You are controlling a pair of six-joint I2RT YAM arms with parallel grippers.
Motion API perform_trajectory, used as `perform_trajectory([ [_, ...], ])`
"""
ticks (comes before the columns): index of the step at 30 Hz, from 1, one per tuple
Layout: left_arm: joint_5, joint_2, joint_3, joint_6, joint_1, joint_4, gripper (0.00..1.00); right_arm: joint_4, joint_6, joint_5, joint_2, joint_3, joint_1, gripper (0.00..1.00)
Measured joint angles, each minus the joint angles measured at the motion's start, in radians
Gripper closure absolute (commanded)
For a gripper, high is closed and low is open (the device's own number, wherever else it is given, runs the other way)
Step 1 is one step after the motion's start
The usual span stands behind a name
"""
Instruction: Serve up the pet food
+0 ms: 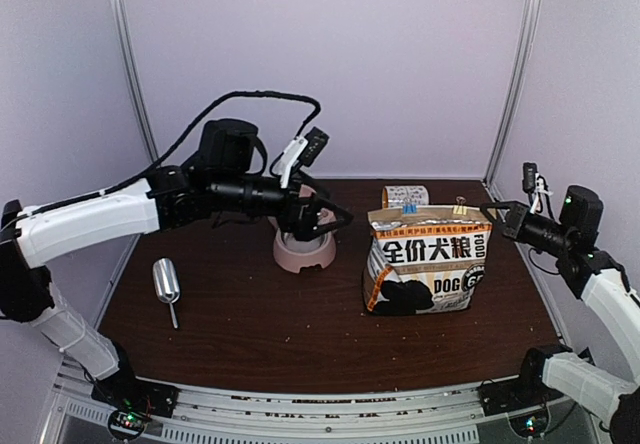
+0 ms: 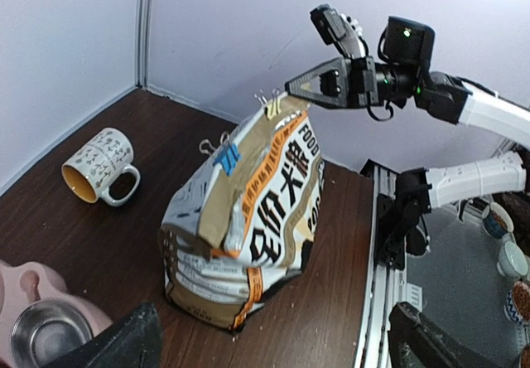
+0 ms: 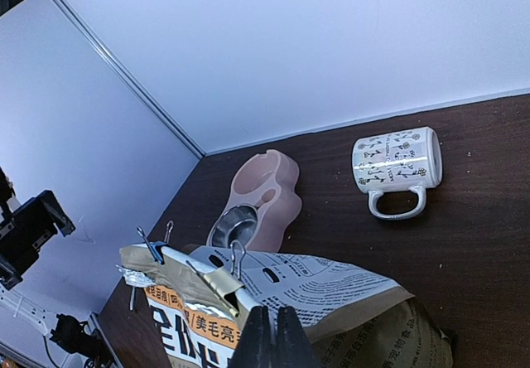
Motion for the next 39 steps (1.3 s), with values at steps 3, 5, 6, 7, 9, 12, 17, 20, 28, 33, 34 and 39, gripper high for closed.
perform_trajectory([
  [3, -0.018, 0.153, 0.119, -0.067, -0.017, 0.067, 0.02, 0.003, 0.004, 0.000, -0.022, -0.014, 0.001, 1.00],
  [5, -0.019, 0.230, 0.169, -0.106, -0.015, 0.087, 0.02, 0.007, 0.007, 0.000, -0.033, -0.022, 0.001, 1.00],
  [6, -0.017, 0.267, 0.192, -0.125, -0.014, 0.090, 0.02, 0.010, 0.008, 0.000, -0.038, -0.026, 0.001, 1.00],
  [7, -0.015, 0.295, 0.207, -0.140, -0.014, 0.097, 0.02, 0.015, 0.009, 0.000, -0.042, -0.030, 0.001, 1.00],
  [9, -0.006, 0.343, 0.226, -0.163, -0.013, 0.099, 0.02, 0.016, 0.011, -0.001, -0.051, -0.035, 0.001, 1.00],
  [12, 0.020, 0.380, 0.231, -0.179, -0.018, 0.097, 0.03, 0.016, 0.017, -0.002, -0.060, -0.039, 0.001, 1.00],
  [17, 0.071, 0.418, 0.271, -0.196, -0.031, 0.098, 0.34, 0.016, 0.035, -0.003, -0.063, -0.041, 0.001, 1.00],
  [20, 0.089, 0.435, 0.289, -0.197, -0.034, 0.103, 0.42, 0.019, 0.042, -0.003, -0.063, -0.042, 0.001, 1.00],
  [28, 0.097, 0.465, 0.320, -0.187, -0.034, 0.086, 0.55, 0.022, 0.062, -0.005, -0.063, -0.042, 0.002, 1.00],
  [33, 0.102, 0.478, 0.321, -0.185, -0.032, 0.086, 0.84, 0.024, 0.070, 0.003, -0.064, -0.042, 0.016, 1.00],
  [34, 0.103, 0.481, 0.321, -0.181, -0.031, 0.087, 0.91, 0.025, 0.071, 0.008, -0.064, -0.042, 0.023, 1.00],
  [39, 0.111, 0.473, 0.297, -0.172, -0.024, 0.089, 1.00, 0.022, 0.063, 0.050, -0.060, -0.039, 0.069, 1.00],
])
